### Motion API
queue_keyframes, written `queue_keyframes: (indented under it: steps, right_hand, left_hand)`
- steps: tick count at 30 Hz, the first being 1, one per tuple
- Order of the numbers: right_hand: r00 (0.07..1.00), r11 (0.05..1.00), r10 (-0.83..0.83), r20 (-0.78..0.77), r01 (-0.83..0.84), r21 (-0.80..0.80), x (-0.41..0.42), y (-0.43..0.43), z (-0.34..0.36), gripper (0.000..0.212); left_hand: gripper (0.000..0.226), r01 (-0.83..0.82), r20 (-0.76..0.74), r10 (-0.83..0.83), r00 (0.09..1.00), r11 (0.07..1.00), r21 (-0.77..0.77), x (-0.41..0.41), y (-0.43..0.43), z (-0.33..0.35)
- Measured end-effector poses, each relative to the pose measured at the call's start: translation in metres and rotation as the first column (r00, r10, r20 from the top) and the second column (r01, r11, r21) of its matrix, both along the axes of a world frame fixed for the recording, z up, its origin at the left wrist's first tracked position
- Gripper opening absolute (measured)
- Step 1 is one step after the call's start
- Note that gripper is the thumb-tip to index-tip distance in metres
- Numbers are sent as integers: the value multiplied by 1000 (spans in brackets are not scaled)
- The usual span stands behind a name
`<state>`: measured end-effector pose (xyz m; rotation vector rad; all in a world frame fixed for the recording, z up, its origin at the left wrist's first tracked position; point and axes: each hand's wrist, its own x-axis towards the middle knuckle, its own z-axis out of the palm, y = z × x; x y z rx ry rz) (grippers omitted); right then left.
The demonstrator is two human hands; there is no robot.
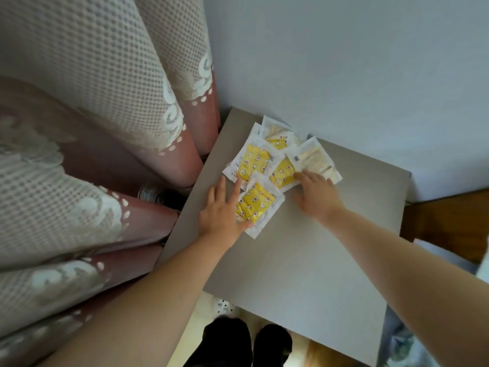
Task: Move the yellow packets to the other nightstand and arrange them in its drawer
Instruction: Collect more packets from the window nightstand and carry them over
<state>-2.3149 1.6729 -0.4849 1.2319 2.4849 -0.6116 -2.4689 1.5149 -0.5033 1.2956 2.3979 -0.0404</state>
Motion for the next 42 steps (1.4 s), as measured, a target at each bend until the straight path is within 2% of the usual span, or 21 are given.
queue_keyframes:
  steps: [2,4,5,7,9,12,14,16,20,24,26,30,33,35,36,39,42]
  right_hand:
    - [993,996,-22,-120,32,81,16,-7,-1,30]
    - [971,988,-80,-225,108,115,28,-10,-3,29]
    - [969,983,-111,-221,140,118,30,-7,-5,38]
    - [985,984,-159,-65,164,73,32,2,-10,62]
    - [980,983,-183,72,184,-7,33,8,-15,74]
    - [977,976,-215,-3,215,10,31,6,-18,63]
    - [970,968,-243,-9,243,61,28,-1,-16,50]
    - [969,967,-242,47,237,92,26,-10,-12,46]
    - [984,981,-159,80,149,123,37,-19,-9,46]
    - [980,973,-199,16,195,119,49,-17,0,39]
    - [970,968,-243,-28,244,58,49,-19,7,36]
    - [964,963,-243,-107,227,-147,34,-13,29,20]
    - [983,977,-141,-114,120,-176,7,0,48,14]
    - [993,984,-59,-97,41,-174,-14,10,55,8]
    - [994,986,-29,-106,10,-168,-25,15,55,9]
    - [990,988,101,-101,-111,-106,-55,31,46,43]
    - [964,965,263,44,-263,4,-70,39,28,45]
  left_hand:
    - [107,-4,10,4,1000,1000,-5,1,-2,0]
    - [110,-43,48,42,998,999,11,1,-1,2]
    - [111,-71,72,69,995,997,23,0,1,3]
    - [113,-122,89,117,989,991,50,-6,4,5]
    - [116,-99,19,97,995,993,63,-15,11,7]
    - [118,5,-39,-3,999,999,34,-23,30,7]
    - [122,0,35,0,999,1000,14,-19,46,6]
    - [125,-46,89,44,995,999,27,-14,54,4]
    - [122,-66,-3,67,998,995,76,-5,49,5]
    - [113,-38,-72,46,996,994,105,2,35,3]
    - [104,-78,-9,79,997,992,101,1,29,2]
    - [86,-279,231,244,942,951,131,-5,19,0]
    - [87,-458,467,335,818,871,178,-10,8,-5]
    - [88,-532,556,358,750,826,185,-10,0,-10]
    - [83,-549,579,362,730,815,183,-9,-3,-11]
    - [49,-614,633,391,668,771,171,-8,-5,-13]
    - [28,-677,684,420,596,721,148,-13,-1,-9]
